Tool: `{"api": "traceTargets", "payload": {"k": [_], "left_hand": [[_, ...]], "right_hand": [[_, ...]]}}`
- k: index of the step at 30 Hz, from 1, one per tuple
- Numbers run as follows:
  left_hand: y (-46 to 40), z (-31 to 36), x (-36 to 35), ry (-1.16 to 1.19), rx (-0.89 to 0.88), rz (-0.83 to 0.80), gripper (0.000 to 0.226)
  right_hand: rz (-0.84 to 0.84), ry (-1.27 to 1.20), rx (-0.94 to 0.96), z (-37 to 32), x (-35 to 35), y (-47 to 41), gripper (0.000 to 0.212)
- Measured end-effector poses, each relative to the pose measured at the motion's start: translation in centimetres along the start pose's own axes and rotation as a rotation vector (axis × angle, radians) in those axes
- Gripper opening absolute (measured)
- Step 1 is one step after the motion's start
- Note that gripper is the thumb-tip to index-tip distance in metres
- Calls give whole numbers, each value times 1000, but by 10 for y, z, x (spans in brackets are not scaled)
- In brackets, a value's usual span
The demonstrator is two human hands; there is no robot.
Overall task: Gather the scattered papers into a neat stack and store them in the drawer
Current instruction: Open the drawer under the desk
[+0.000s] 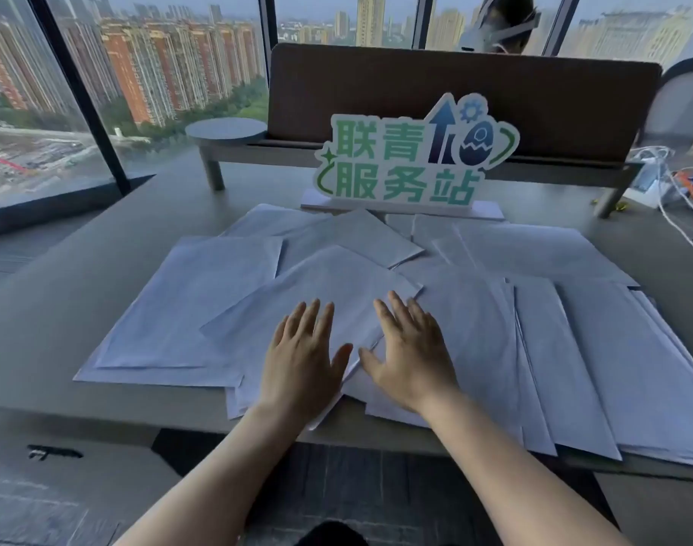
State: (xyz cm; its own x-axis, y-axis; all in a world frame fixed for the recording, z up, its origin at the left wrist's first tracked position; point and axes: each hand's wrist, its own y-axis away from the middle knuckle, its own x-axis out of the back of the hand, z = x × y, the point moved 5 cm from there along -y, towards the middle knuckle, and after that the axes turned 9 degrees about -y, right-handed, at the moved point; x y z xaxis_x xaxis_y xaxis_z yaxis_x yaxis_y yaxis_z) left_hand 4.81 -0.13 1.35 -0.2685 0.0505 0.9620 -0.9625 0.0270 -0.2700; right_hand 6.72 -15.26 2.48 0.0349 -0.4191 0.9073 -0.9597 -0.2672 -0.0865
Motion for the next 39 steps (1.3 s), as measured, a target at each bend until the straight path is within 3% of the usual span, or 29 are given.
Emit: {"api": "traceTargets", "payload": {"k": [6,12,16,20,28,39], "left_hand": [[14,-3,-1,18,-6,-13,81],[16,-7,-7,42,4,-32,68],[17,-10,-10,44,17,-49,66],[18,-13,-5,117,32,-8,58],[52,-76,26,222,199,142,45],[149,-214,44,180,542,267,31]], "right_hand": [[4,32,15,-8,-11,7,77],[-7,41,-3,-11,-21,7,77],[-9,49,-26,-10,-29,10,91],[-9,38,-19,-15,-28,10,79],[153,-138,267,-105,-33,15,59],[152,-438,609,-241,-84,47,35]]}}
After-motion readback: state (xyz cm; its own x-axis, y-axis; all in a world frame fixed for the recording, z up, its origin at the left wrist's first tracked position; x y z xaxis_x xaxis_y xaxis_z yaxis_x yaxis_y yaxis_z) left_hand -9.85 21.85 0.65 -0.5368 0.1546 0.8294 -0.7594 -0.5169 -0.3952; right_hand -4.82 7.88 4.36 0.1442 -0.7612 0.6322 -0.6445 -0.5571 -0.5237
